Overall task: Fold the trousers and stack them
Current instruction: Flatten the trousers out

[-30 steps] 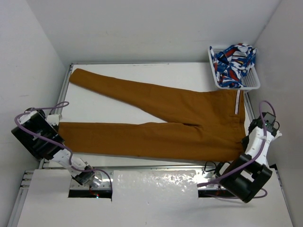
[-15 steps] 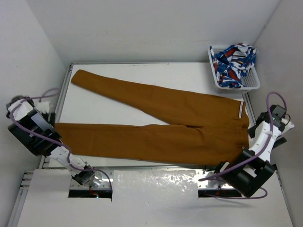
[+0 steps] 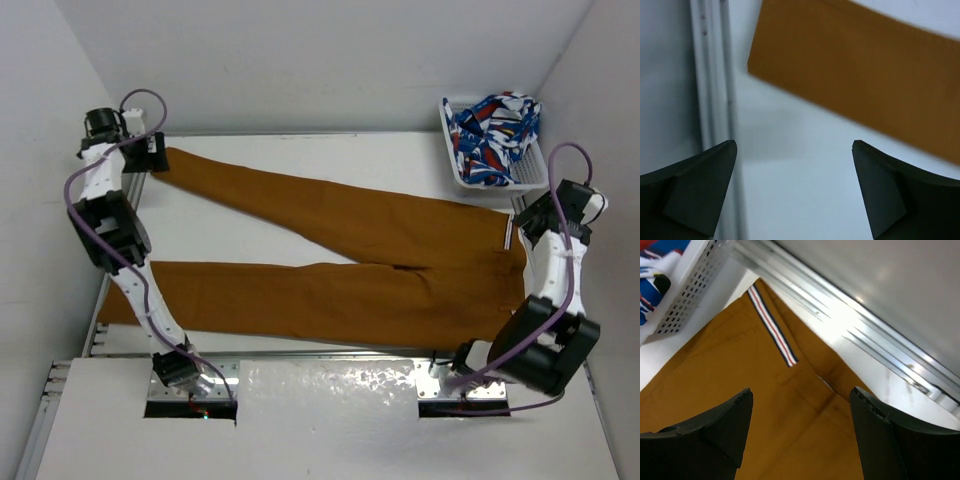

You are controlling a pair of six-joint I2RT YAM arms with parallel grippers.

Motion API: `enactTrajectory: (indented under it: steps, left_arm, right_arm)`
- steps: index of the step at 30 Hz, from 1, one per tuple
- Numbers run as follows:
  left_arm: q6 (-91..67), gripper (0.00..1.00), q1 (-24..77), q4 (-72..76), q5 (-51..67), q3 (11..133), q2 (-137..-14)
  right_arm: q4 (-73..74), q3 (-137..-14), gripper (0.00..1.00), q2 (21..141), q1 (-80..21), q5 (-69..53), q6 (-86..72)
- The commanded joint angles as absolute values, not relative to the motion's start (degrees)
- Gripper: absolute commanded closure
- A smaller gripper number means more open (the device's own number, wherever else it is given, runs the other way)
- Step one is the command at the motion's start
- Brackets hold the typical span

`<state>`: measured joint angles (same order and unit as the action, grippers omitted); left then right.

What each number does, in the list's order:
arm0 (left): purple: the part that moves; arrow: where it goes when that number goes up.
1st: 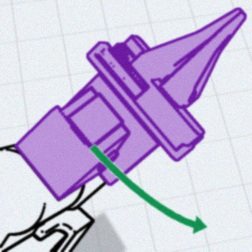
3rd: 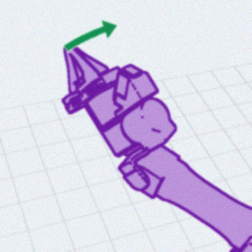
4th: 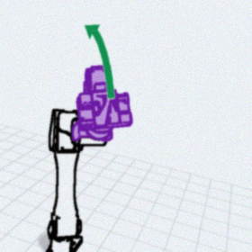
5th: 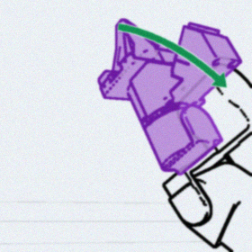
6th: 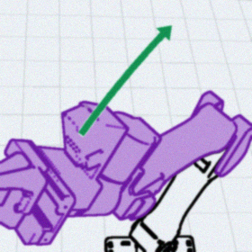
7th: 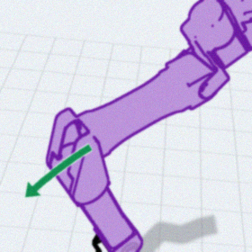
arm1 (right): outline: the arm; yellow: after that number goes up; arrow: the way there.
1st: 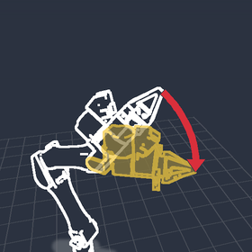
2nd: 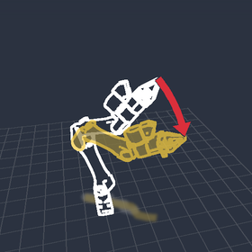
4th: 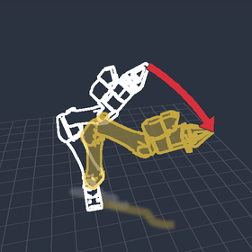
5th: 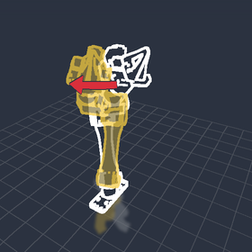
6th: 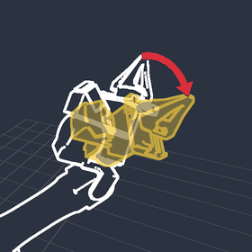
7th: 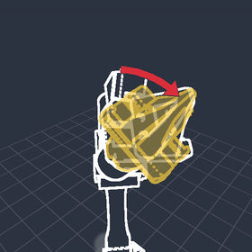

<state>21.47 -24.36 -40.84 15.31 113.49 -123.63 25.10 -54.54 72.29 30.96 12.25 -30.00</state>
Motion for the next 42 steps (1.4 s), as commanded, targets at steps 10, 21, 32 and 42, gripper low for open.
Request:
enactTrajectory:
  steps: [10, 21, 32, 42]
  left_arm:
    - [15.8, 0.0, -16.5, -31.0, -0.2, 122.0, -142.4]
    - [24.7, 0.43, -18.6, -27.9, -11.9, 96.7, -131.4]
    - [29.5, 0.43, -28.6, -27.9, -7.6, 70.1, -111.4]
    - [27.5, 0.23, -29.0, -36.1, 10.2, 88.4, -105.3]
  right_arm:
    - [19.3, -51.1, 0.33, 85.7, 26.5, 7.6, -29.8]
    - [24.8, -49.5, 0.32, 91.9, 26.5, 11.9, -33.1]
    - [31.9, -42.1, 0.3, 83.9, 26.5, 20.1, -29.1]
    - [18.2, -56.5, 0.3, 79.8, 25.8, 7.9, -16.6]
